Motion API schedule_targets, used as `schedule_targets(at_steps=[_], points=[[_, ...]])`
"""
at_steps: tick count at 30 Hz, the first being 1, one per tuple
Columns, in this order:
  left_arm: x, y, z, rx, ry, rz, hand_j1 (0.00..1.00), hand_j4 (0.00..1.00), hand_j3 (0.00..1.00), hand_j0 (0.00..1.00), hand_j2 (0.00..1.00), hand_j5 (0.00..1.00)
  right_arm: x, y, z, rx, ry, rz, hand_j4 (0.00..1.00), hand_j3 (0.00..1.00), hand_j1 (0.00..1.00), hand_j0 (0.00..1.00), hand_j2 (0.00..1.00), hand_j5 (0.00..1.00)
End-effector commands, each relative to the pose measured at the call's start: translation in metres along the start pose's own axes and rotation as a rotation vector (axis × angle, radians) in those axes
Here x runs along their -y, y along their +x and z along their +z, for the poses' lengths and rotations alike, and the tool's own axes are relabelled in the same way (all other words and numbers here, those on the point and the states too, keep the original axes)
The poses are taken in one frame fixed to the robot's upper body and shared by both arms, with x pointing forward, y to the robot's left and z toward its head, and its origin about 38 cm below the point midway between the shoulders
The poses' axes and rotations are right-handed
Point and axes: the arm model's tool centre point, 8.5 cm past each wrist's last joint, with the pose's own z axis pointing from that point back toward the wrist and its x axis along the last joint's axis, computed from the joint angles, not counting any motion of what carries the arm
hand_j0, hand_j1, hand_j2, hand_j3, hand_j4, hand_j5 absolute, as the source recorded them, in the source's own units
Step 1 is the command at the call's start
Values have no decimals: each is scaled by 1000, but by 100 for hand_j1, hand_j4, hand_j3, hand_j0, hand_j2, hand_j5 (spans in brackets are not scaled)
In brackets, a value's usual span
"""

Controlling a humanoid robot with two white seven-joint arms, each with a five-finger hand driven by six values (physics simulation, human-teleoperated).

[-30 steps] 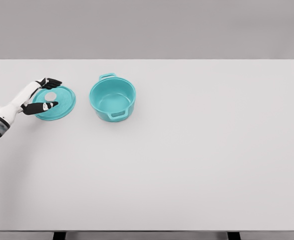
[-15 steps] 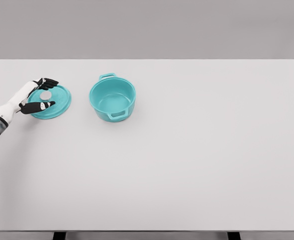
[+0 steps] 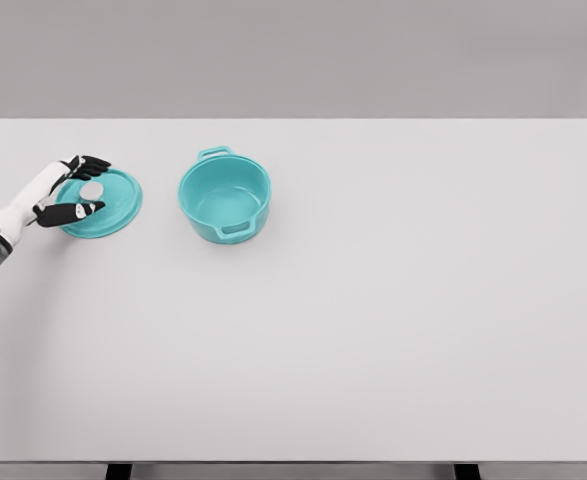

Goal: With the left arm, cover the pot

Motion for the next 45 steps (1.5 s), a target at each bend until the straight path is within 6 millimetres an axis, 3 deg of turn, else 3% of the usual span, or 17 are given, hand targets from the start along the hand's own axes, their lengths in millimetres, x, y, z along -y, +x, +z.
schedule_targets(at_steps=[1,5,12,22,37,45], points=[[-1,-1,1,-3,5,7,71,71,71,71,71,71,0,0,0,0,0,0,100,100,100,100,100,100],[0,-6,2,-34,5,19,69,69,69,69,69,69,0,0,0,-1,1,0,100,100,100,100,100,100],[1,-6,1,-37,1,19,56,56,56,56,56,56,0,0,0,0,0,0,100,100,100,100,100,100],[-1,-3,0,-24,8,22,54,54,54,54,54,54,0,0,0,0,0,0,100,100,100,100,100,100],[-15,36,-10,92,20,-38,49,49,49,49,49,49,0,0,0,-1,1,0,100,100,100,100,100,100],[-15,45,-11,121,17,-51,49,49,49,49,49,49,0,1,0,2,0,0,100,100,100,100,100,100]])
